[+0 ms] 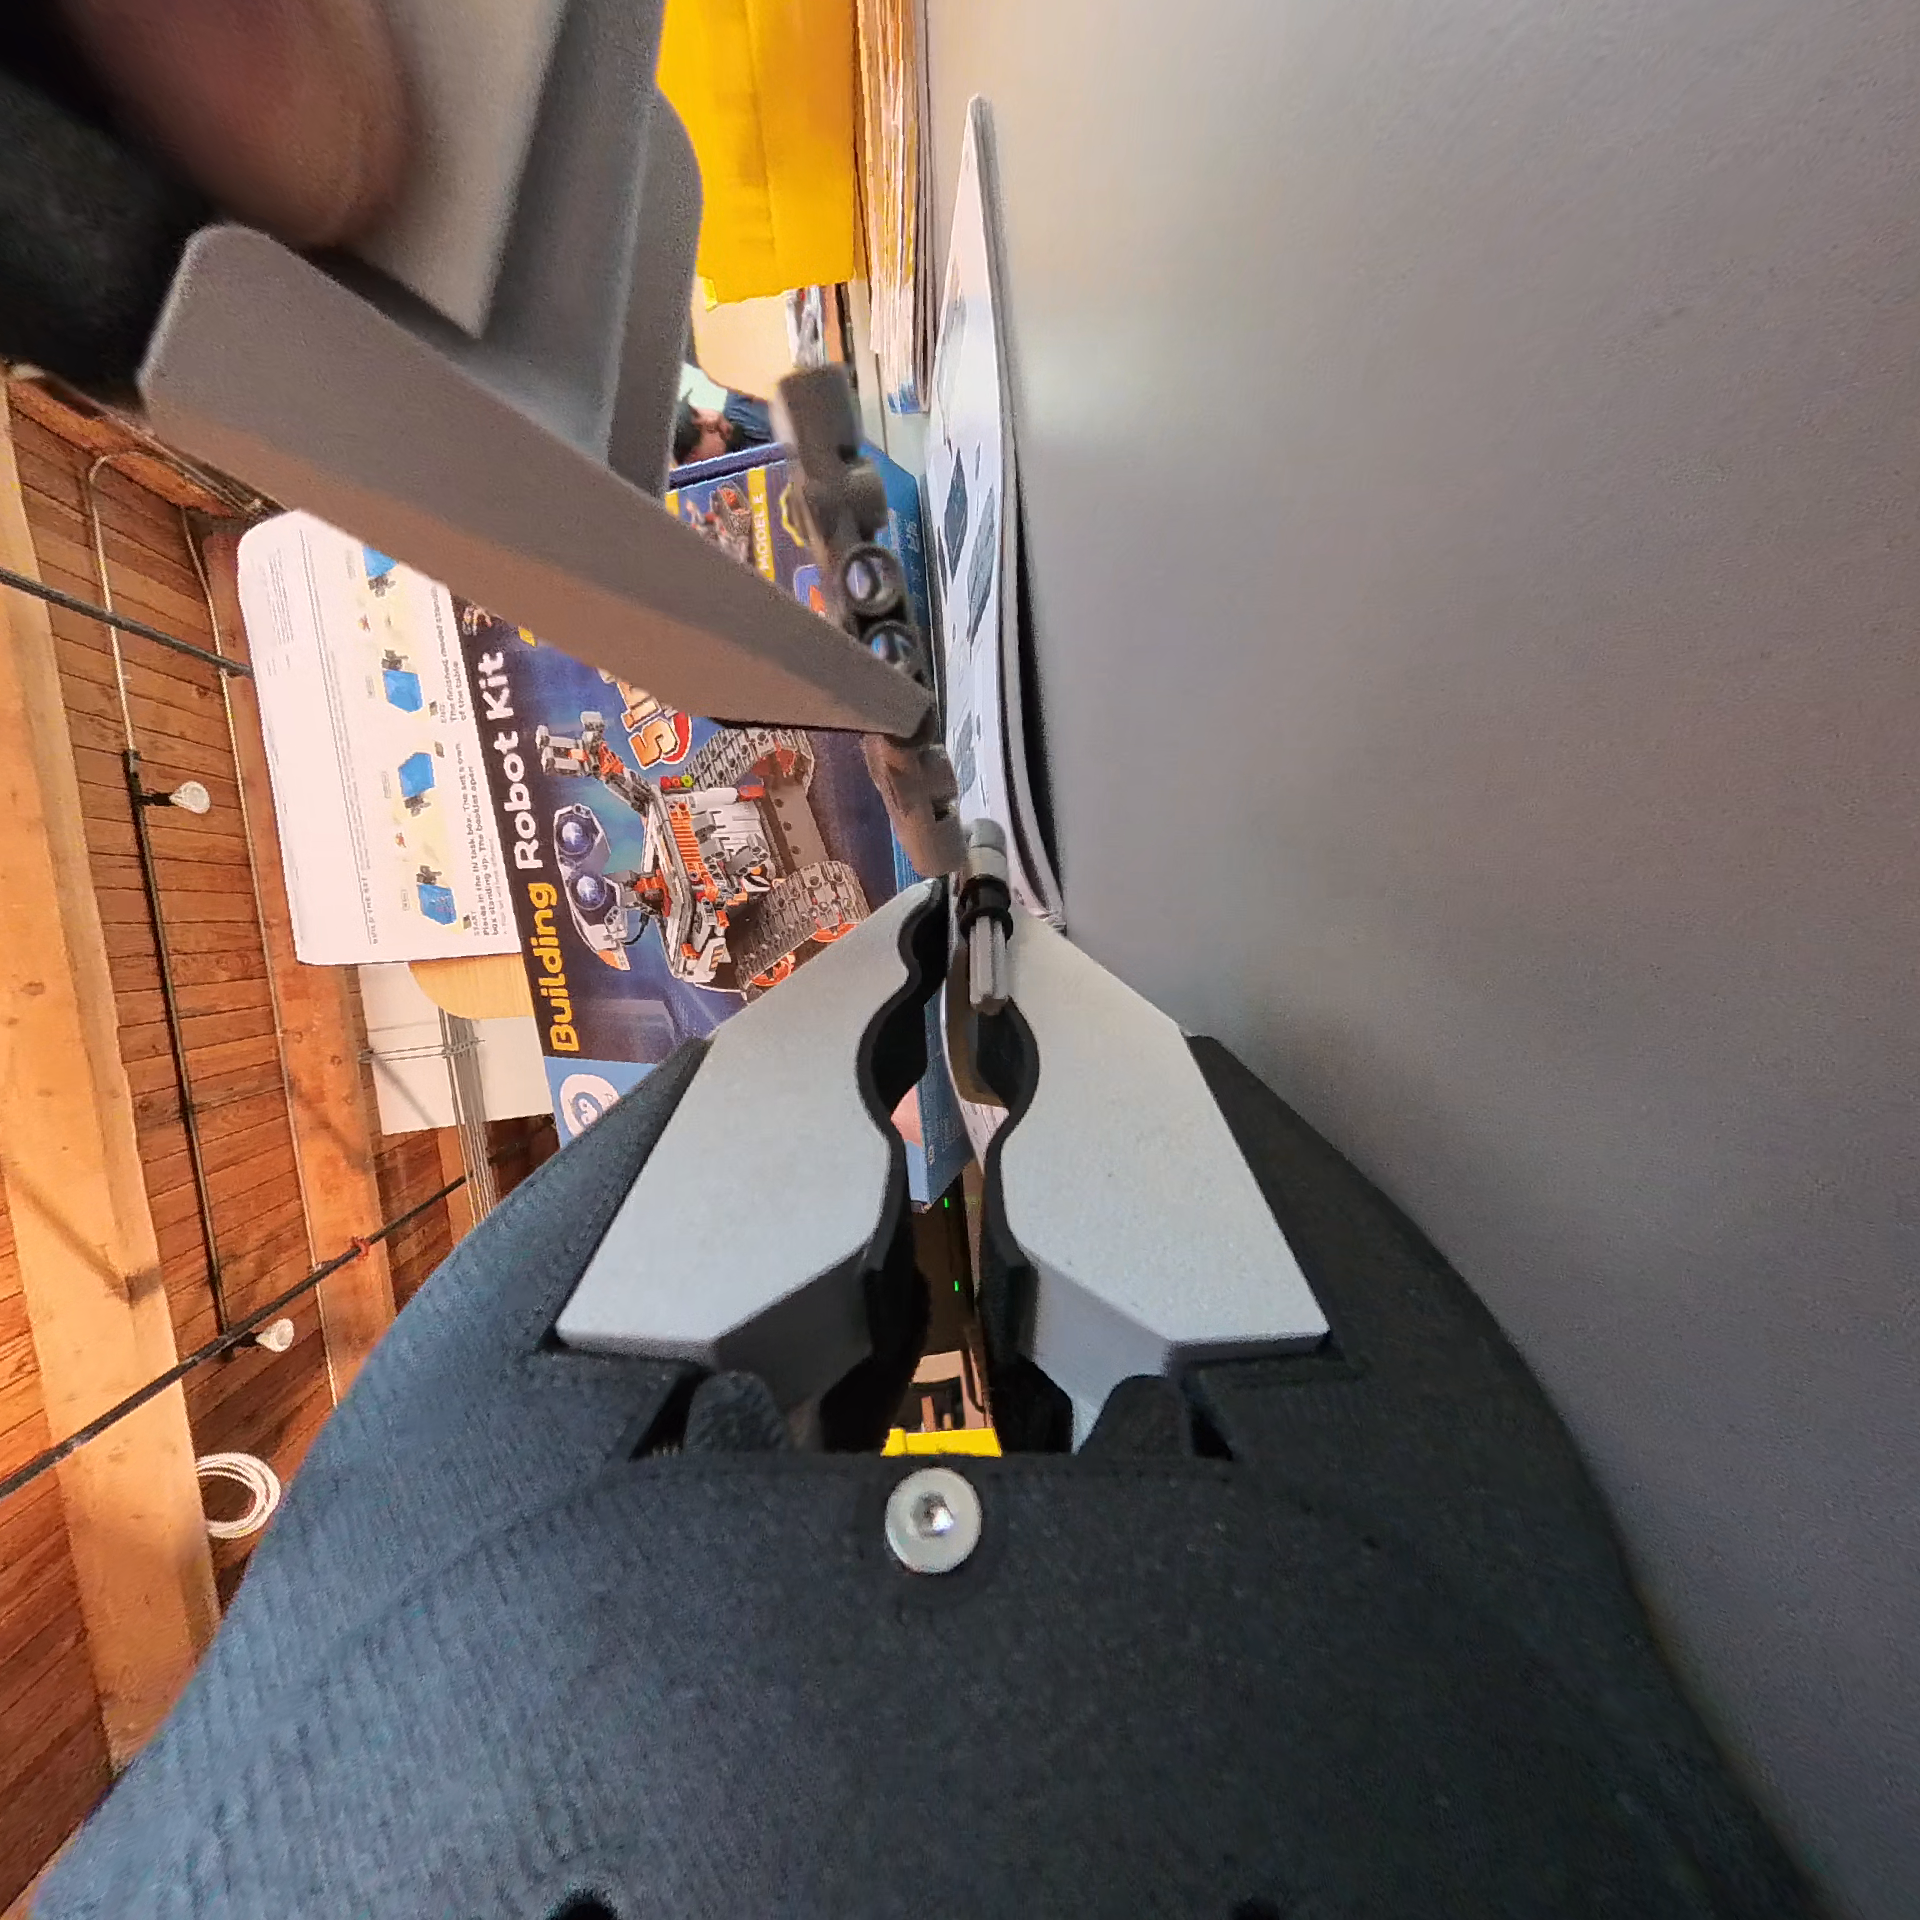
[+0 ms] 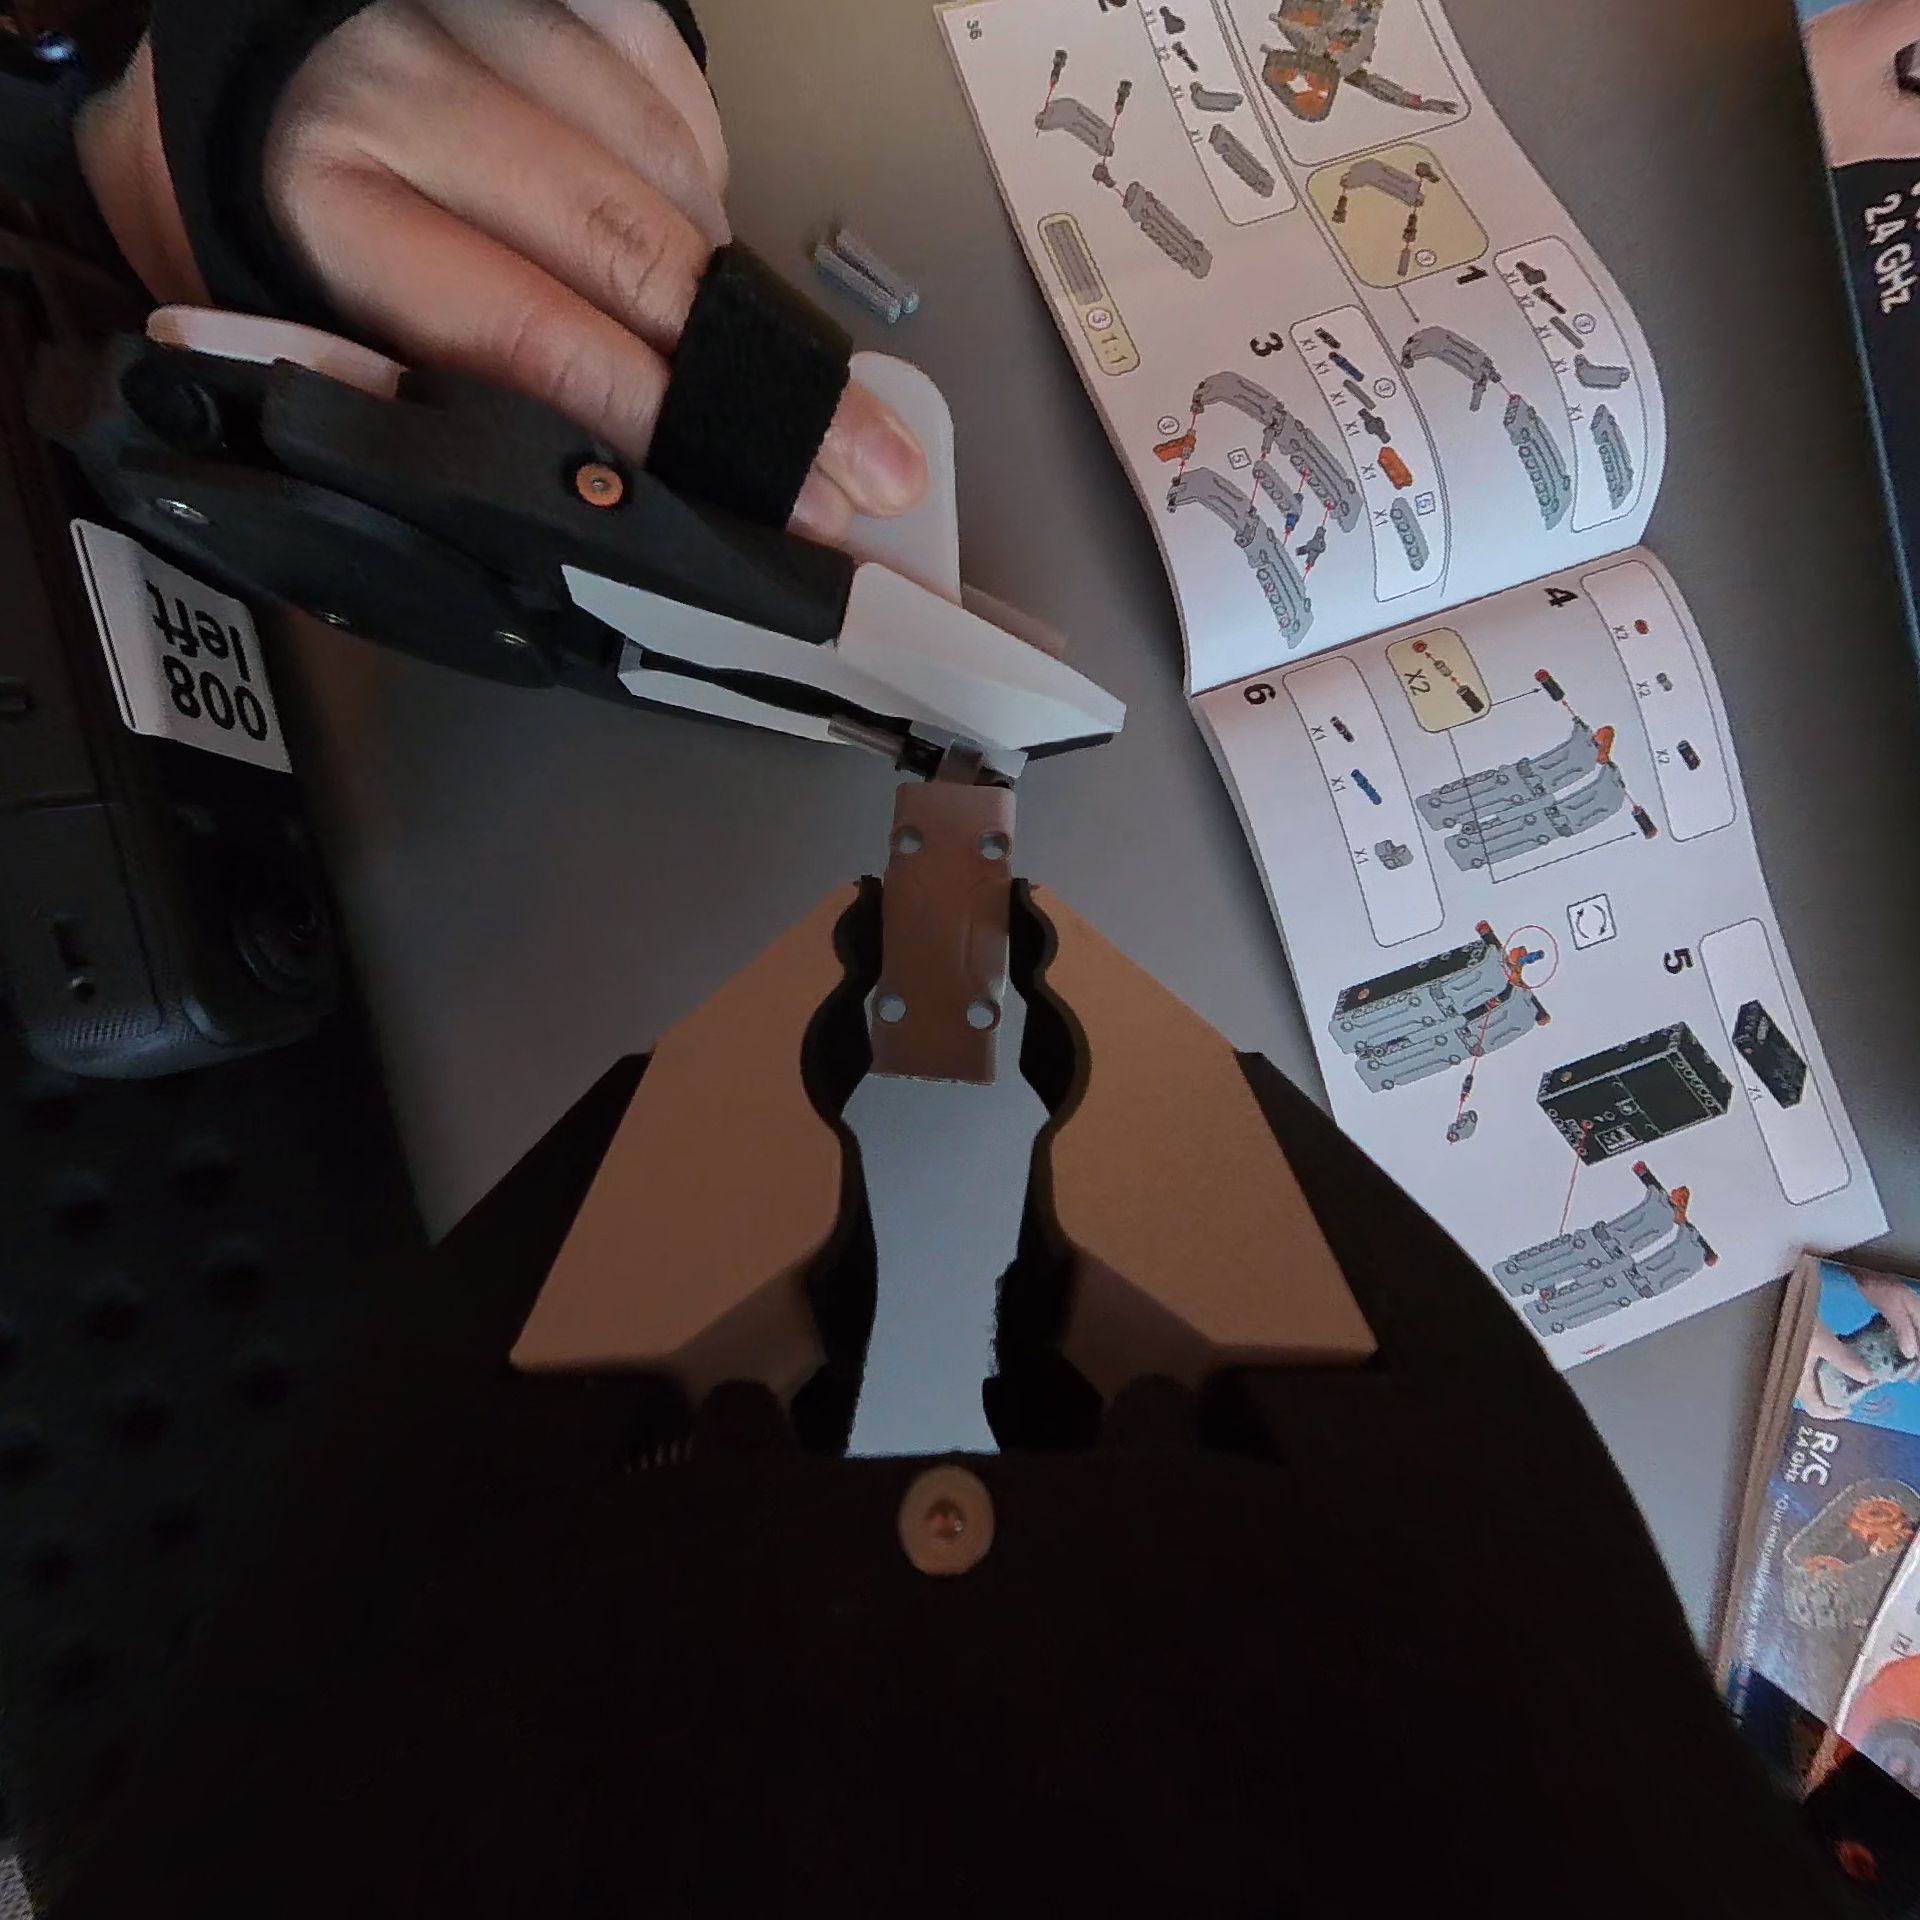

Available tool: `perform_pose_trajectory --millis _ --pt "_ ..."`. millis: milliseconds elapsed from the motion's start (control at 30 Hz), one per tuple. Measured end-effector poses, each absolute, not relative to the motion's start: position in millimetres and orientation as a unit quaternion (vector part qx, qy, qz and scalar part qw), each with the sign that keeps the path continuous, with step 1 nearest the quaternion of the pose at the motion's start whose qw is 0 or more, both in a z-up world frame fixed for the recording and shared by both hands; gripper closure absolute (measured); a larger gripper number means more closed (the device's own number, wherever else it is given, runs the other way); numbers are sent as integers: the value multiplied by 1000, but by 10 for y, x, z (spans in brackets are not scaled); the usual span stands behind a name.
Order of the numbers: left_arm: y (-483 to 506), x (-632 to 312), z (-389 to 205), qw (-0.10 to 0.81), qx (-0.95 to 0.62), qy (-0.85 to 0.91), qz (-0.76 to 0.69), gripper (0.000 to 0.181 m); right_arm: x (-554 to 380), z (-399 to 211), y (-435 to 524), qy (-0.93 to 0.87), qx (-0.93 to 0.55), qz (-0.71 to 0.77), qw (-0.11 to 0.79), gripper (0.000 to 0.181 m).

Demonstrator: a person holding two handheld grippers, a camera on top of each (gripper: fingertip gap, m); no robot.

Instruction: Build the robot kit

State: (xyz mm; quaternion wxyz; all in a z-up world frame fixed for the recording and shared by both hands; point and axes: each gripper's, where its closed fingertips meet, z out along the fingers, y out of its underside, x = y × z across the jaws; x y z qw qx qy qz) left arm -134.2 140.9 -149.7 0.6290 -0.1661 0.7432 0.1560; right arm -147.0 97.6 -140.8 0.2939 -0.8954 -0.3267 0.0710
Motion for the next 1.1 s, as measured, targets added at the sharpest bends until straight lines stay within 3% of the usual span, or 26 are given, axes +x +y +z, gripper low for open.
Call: perform_pose_trajectory --millis 367,567,700,800,1000,1100 --pt "1439 -1336 -1463 633 -176 740 145 180 -1452 -1679 900 -289 -897 179 282 158" --pt "1419 -1334 -1376 649 -150 726 171 181 -1340 -1086 1179 -83 -833 380 393 156" --pt "1414 -1329 -1377 649 -135 724 192 181 -1421 -1153 1226 -20 -820 439 367 156" --pt "1426 -1329 -1365 649 -139 722 196 181 -1485 -1244 1259 -25 -833 419 359 153" --pt "1438 -1331 -1317 656 -150 715 191 181 -1527 -1294 1257 -57 -846 390 358 173" --pt "1439 -1336 -1263 663 -168 709 174 181 -1531 -1225 1257 -80 -838 383 380 173"
